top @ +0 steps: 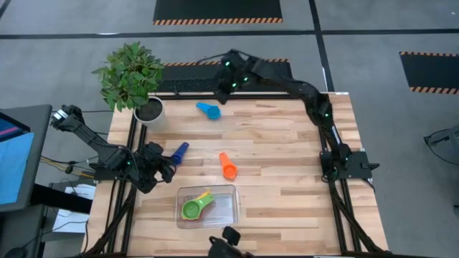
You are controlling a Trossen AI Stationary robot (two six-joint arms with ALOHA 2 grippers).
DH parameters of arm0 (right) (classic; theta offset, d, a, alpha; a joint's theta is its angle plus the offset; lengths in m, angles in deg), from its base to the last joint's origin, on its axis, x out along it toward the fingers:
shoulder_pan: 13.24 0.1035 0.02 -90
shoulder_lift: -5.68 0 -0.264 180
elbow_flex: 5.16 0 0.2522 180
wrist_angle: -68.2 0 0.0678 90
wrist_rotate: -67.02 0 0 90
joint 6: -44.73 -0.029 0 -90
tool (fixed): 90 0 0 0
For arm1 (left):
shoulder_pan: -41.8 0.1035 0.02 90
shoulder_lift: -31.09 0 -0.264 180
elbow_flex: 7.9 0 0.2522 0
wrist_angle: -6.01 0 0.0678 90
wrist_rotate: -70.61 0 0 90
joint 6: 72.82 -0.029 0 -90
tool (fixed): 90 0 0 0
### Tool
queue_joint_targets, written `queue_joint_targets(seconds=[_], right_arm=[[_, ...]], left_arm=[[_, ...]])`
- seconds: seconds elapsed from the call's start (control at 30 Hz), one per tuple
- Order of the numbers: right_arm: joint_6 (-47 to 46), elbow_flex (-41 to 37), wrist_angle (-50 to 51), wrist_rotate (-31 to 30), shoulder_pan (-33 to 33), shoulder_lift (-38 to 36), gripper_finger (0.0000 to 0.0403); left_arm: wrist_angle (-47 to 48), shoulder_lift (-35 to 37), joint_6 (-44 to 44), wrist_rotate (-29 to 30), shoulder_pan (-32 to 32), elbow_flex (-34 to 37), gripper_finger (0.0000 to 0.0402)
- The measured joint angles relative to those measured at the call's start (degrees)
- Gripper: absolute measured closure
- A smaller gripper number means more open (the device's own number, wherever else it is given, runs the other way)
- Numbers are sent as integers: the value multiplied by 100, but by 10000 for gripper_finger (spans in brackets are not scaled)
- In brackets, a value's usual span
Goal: Nest measuring cups in basket
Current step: Stack the light blue measuring cup on top of the green measuring cup into the transparent bin
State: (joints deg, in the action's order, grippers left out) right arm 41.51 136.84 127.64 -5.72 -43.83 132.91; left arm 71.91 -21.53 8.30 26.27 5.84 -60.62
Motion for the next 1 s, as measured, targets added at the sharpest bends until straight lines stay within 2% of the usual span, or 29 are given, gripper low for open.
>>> queue_joint_targets(seconds=[0.2, 0.33, 0.4, 0.53, 0.67, 0.8, 0.93, 1.0], right_arm=[[-1, -6, 119, 80, 277, 59, 395], [79, -13, 697, -143, 576, -380, 388], [146, -13, 1221, -561, 728, -778, 387], [55, -2, 2159, -1824, 1070, -1581, 396], [-568, -4, 2846, -2958, 1396, -2370, 397], [-1473, -2, 3650, -4019, 1812, -3094, 386], [-2526, -8, 4466, -4853, 2453, -3600, 387], [-2818, -121, 4376, -5222, 2863, -3803, 393]], left_arm=[[-119, 0, -187, -3, 136, 0, 401], [-902, -41, -1170, -184, 528, 0, 401], [-1481, -153, -1723, -97, 865, 0, 401], [-2544, -620, -2627, -48, 1733, -111, 401], [-3333, -1416, -3665, -436, 2573, -381, 401], [-3220, -2294, -4447, -817, 3319, -922, 401], [-2705, -3027, -4907, -1318, 4020, -1615, 402], [-2483, -3352, -5149, -1556, 4303, -1954, 401]])
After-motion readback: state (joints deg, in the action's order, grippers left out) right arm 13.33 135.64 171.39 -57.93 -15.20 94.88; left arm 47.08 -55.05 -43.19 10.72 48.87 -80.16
